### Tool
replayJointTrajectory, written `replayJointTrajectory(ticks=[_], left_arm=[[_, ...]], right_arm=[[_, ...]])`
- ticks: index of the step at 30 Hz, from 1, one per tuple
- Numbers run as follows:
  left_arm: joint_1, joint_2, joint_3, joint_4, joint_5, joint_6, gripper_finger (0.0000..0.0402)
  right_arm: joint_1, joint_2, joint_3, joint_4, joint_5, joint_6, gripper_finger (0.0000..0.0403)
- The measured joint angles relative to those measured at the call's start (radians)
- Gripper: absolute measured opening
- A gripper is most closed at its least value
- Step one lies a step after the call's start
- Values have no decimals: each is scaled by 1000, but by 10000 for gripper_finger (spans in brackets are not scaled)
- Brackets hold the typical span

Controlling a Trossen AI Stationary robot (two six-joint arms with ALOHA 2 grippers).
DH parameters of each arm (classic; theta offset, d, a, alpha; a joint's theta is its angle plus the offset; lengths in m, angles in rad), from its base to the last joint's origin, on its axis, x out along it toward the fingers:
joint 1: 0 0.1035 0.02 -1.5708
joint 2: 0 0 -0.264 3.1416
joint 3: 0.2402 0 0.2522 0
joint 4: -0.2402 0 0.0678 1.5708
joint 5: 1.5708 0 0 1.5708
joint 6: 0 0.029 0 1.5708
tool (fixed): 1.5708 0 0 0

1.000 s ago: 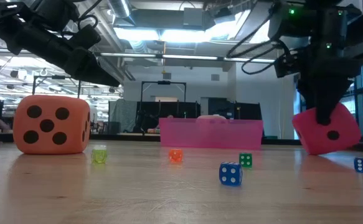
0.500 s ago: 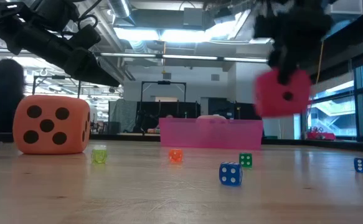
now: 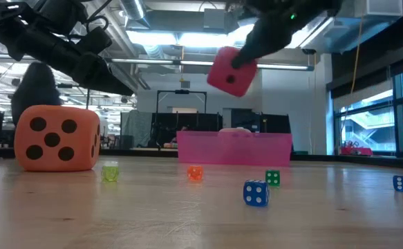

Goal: Pick & Place Dice
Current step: Put the large red dice into the red container

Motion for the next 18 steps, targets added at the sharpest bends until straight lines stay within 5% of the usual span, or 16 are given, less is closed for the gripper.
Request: replayJointTrajectory(ticks=[7, 18], left_arm=[[0, 0, 0, 1, 0, -2, 398], [0, 0, 0, 4, 0, -2, 398]], right_arm=[[-101, 122, 0, 3, -14, -47, 384], [-193, 182, -1, 237, -209, -102, 385]])
